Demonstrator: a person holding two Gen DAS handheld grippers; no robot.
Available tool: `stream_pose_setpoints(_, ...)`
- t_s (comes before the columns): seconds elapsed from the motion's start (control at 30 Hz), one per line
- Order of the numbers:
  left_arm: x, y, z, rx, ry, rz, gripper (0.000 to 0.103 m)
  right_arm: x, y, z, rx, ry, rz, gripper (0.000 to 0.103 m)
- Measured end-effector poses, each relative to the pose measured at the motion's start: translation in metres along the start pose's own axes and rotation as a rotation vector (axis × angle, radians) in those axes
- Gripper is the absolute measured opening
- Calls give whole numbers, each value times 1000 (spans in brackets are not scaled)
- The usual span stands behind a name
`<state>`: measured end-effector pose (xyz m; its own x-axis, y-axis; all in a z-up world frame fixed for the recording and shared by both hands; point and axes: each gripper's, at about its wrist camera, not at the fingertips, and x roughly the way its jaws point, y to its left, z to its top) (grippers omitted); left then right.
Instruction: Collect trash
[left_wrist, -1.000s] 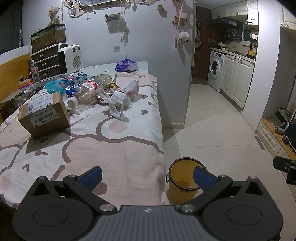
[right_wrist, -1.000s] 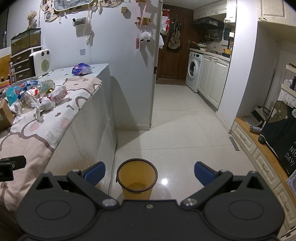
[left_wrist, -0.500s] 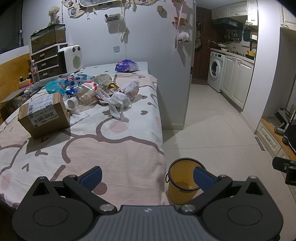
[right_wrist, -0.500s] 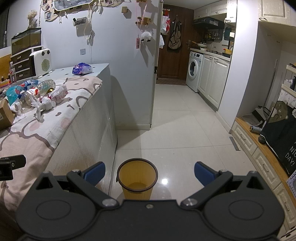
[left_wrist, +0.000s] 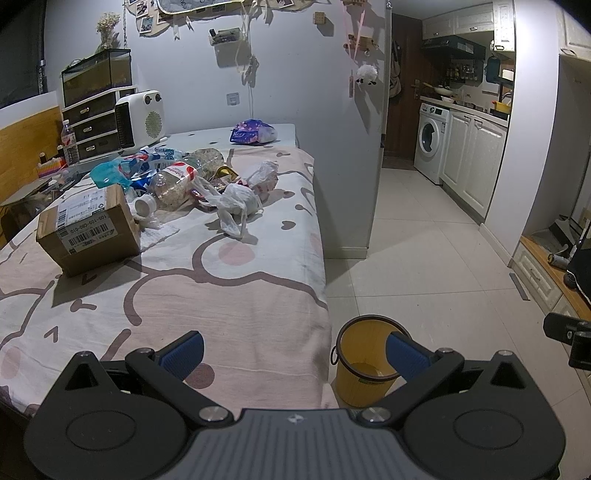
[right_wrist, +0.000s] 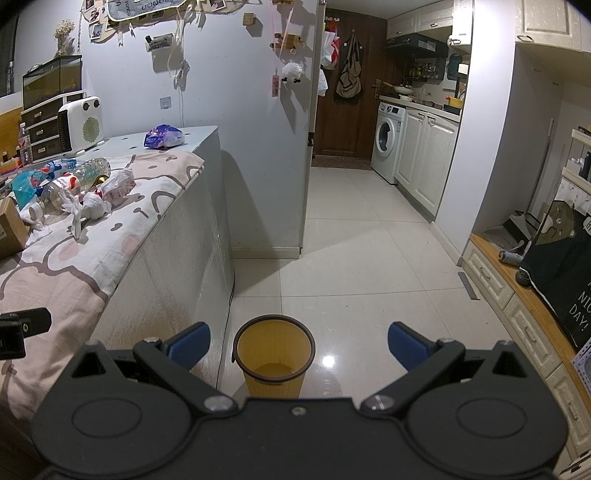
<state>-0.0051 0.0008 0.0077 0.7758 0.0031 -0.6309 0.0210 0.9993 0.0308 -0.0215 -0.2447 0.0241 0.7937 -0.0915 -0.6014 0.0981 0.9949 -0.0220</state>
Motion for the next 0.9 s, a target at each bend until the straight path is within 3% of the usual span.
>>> stream_pose_setpoints(0.9,3,11,-1,-25,-21,19,103,7,-3,-1,11,-1,8,103)
